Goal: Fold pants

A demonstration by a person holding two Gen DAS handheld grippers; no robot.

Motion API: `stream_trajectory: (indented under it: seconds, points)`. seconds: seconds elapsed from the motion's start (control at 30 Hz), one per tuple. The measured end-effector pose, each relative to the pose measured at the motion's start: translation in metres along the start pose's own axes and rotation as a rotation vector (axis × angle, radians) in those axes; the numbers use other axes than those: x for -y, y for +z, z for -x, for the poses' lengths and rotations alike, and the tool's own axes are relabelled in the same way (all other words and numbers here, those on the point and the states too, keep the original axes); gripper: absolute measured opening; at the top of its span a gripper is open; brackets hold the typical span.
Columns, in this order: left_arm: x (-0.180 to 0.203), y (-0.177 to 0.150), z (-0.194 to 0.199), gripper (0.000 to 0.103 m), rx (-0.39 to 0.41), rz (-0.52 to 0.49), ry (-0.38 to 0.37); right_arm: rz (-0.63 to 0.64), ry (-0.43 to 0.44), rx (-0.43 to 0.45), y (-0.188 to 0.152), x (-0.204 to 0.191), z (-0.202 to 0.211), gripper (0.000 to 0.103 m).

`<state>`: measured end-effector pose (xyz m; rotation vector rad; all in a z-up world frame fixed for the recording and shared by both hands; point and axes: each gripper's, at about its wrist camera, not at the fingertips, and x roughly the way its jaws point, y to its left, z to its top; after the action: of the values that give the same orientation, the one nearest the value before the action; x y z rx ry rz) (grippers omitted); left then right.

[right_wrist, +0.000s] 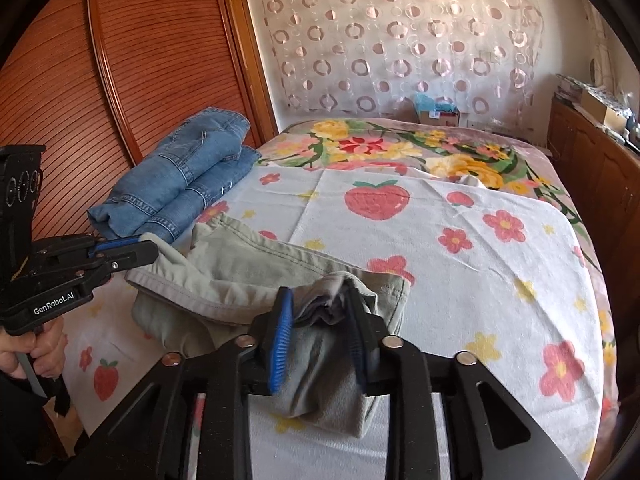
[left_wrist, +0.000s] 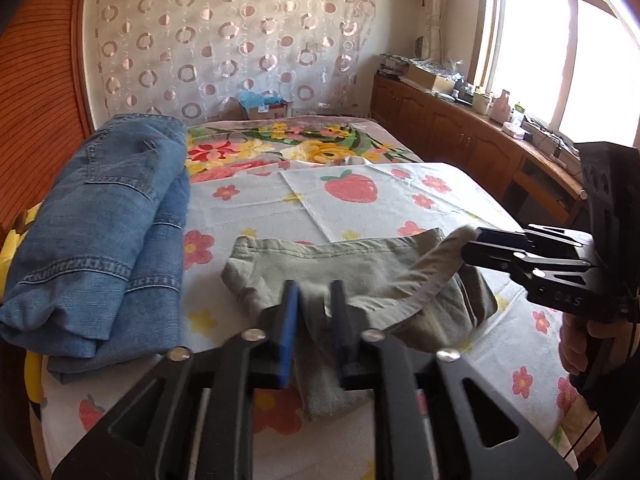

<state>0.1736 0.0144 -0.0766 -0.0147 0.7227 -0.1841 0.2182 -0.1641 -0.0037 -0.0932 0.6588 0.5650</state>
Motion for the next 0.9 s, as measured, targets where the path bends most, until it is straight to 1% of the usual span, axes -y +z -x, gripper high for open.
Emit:
stream_trajectory:
  seconds: [0.03, 0.1, 0.13, 0.2, 0.27, 0.33, 0.4, 0.47, 0.53, 0.63, 0.7, 0.73, 0.77, 0.83, 0.9]
  points:
    - [-0.001, 0.000, 0.001, 0.033, 0.006, 0.000, 0.005, 0.001, -0.010, 0.006, -0.001, 0.000, 0.003, 0.042]
    - [-0.003, 0.001, 0.004, 0.054, 0.017, 0.003, 0.007, 0.007, -0.019, 0.014, -0.006, 0.002, 0.010, 0.042]
    - [-0.004, 0.000, 0.005, 0.058, 0.020, 0.006, 0.007, 0.010, -0.023, 0.014, -0.008, 0.002, 0.013, 0.042]
    - [-0.006, -0.003, 0.006, 0.082, 0.018, 0.006, -0.001, 0.017, -0.035, 0.005, -0.017, 0.003, 0.021, 0.042]
    - [-0.007, -0.007, 0.008, 0.082, 0.025, 0.007, -0.005, 0.018, -0.038, -0.006, -0.026, 0.006, 0.024, 0.042]
    - [-0.008, -0.013, 0.006, 0.082, 0.008, 0.010, -0.006, 0.018, -0.037, -0.032, -0.034, 0.008, 0.023, 0.042]
    - [-0.009, -0.022, 0.004, 0.082, 0.001, 0.011, 0.008, 0.023, -0.041, -0.059, -0.040, 0.009, 0.022, 0.042]
    - [-0.009, -0.031, 0.001, 0.082, -0.028, 0.006, 0.012, 0.020, -0.037, -0.079, -0.045, 0.011, 0.020, 0.042]
    - [-0.010, -0.039, -0.001, 0.082, -0.049, 0.000, -0.002, 0.012, -0.028, -0.093, -0.047, 0.011, 0.019, 0.042]
    - [-0.011, -0.050, -0.005, 0.076, -0.081, -0.007, -0.013, 0.004, -0.012, -0.111, -0.047, 0.013, 0.016, 0.042]
    - [-0.011, -0.054, -0.008, 0.075, -0.097, -0.005, -0.010, 0.000, -0.001, -0.127, -0.046, 0.014, 0.013, 0.038]
    - [-0.011, -0.055, -0.009, 0.075, -0.103, -0.007, -0.002, -0.001, 0.006, -0.135, -0.045, 0.016, 0.010, 0.032]
    - [-0.011, -0.056, -0.011, 0.075, -0.109, -0.010, 0.006, 0.000, 0.013, -0.139, -0.043, 0.017, 0.011, 0.022]
    - [-0.011, -0.057, -0.013, 0.075, -0.117, -0.016, 0.014, 0.006, 0.025, -0.135, -0.043, 0.020, 0.013, 0.009]
    - [-0.012, -0.059, -0.016, 0.075, -0.124, -0.025, 0.026, 0.009, -0.019, -0.096, -0.041, 0.024, 0.019, 0.008]
